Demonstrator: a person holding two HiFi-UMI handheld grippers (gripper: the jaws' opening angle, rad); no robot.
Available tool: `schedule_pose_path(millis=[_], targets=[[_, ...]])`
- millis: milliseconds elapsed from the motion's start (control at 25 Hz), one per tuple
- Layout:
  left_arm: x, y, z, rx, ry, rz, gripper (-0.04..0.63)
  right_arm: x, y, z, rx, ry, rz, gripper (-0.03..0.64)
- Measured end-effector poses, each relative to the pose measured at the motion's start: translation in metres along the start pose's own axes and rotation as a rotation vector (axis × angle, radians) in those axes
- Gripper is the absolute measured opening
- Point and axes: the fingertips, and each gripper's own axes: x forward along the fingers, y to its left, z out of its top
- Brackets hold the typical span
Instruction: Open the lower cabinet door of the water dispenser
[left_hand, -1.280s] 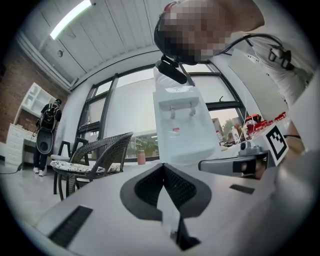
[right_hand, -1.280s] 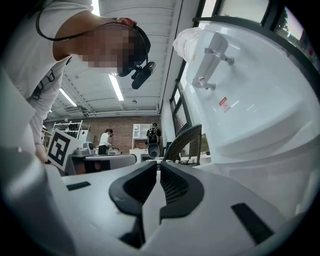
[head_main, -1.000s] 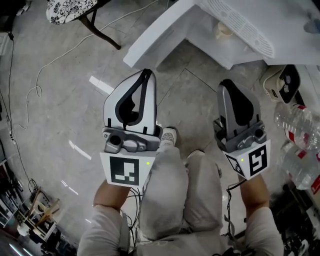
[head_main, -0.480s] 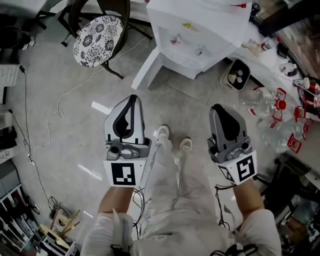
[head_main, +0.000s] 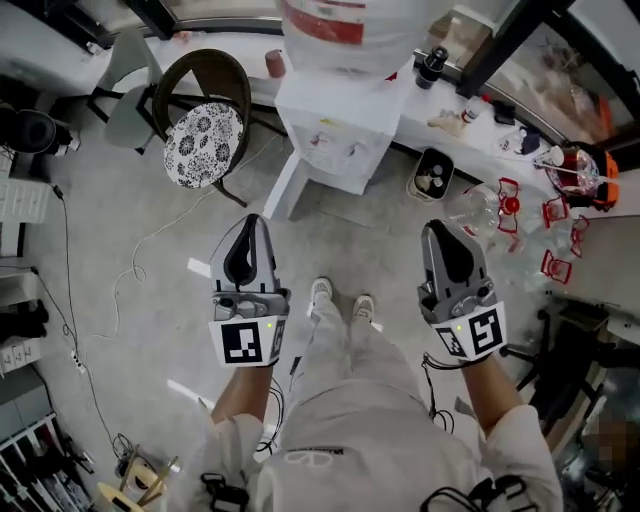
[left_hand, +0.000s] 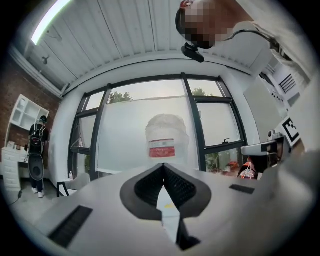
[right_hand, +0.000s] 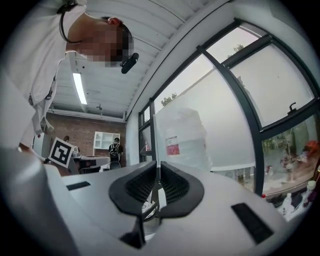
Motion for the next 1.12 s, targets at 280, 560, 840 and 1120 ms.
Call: schedule_pose_path(millis=[280,560,840,1120], targets=[[-0.008,-0.027,0.038,0.011,-0.003,-0.093,0.003,-0.043,-0.014,0.06,-0.051,-0.032,-0.115,0.034],[-0.007,-0.048,0.055,0.018,-0.028,-0.137,0.003,-0.069,-0.01,0.069,-0.059,-0.029,-0.153,0.02],[-0.006,-0.064,0.065,0.016,-0.046,-0.172,0.003,-0.073,-0.005,0.07,-0.067,-0.032,-0.151,0.018],[-0.012,-0.072,0.07,0.013,-0.064,-0.186,0.003,-0.079,-0.001,0.072,-0.075,-0.039,-0.152,0.017]])
